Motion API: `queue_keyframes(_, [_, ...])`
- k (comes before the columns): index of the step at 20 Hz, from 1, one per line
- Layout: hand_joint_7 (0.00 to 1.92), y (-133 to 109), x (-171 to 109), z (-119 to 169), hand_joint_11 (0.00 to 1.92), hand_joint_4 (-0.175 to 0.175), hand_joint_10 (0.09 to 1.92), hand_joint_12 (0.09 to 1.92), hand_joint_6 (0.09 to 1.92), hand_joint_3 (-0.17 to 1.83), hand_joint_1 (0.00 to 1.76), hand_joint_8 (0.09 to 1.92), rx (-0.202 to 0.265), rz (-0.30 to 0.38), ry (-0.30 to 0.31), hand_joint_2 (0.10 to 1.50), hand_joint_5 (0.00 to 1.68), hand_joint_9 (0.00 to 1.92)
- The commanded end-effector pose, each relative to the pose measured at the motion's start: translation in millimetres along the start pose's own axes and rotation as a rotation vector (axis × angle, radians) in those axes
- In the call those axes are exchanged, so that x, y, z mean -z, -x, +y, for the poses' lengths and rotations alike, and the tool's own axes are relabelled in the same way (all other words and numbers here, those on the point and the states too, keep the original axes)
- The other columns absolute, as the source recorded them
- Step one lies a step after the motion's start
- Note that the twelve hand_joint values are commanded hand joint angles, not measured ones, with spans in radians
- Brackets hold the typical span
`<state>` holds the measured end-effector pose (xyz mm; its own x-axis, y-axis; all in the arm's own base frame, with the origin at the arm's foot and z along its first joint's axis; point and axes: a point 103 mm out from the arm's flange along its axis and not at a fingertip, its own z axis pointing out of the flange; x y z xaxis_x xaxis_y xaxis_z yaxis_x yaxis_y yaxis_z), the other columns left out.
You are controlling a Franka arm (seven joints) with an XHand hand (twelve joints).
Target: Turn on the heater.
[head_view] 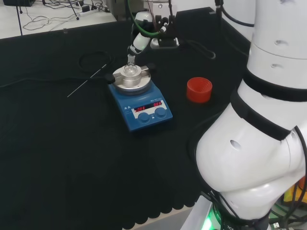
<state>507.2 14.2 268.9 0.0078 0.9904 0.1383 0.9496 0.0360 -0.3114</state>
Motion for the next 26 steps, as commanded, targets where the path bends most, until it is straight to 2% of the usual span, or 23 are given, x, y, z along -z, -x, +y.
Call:
queue_keyframes(1, [0.21, -11, 12, -47, 0.14, -0.015, 0.68, 1.40, 0.72, 0.62, 0.89, 0.68, -0.011, -0.010, 0.042, 0.58, 0.64, 0.44])
queue_keyframes(8, [0.27, -22, 1, -100, 0.17, -0.025, 0.68, 1.40, 0.69, 0.61, 0.89, 0.70, -0.030, -0.047, 0.048, 0.59, 0.60, 0.48])
queue_keyframes(10, [0.31, -22, -5, -114, 0.19, -0.027, 0.68, 1.39, 0.69, 0.61, 0.89, 0.70, -0.042, -0.055, 0.034, 0.60, 0.58, 0.51])
queue_keyframes(15, [0.72, -23, -23, -140, 0.45, -0.043, 0.63, 1.31, 0.67, 0.64, 0.93, 0.75, -0.058, -0.066, -0.006, 0.61, 0.58, 0.90])
queue_keyframes(19, [0.91, -19, -42, -152, 0.61, -0.051, 0.64, 1.27, 0.66, 0.66, 0.94, 0.79, -0.066, -0.093, -0.050, 0.61, 0.58, 1.09])
queue_keyframes(21, [1.00, -17, -53, -156, 0.76, -0.069, 0.67, 1.19, 0.66, 0.66, 0.96, 0.83, -0.067, -0.102, -0.074, 0.61, 0.58, 1.20])
queue_keyframes(24, [1.13, -16, -66, -159, 1.26, -0.122, 0.68, 0.95, 0.65, 0.65, 1.03, 0.96, -0.068, -0.113, -0.103, 0.64, 0.56, 1.39])
queue_keyframes(26, [1.20, -14, -72, -161, 1.44, -0.137, 0.74, 0.92, 0.64, 0.63, 1.05, 1.03, -0.065, -0.106, -0.117, 0.64, 0.56, 1.47])
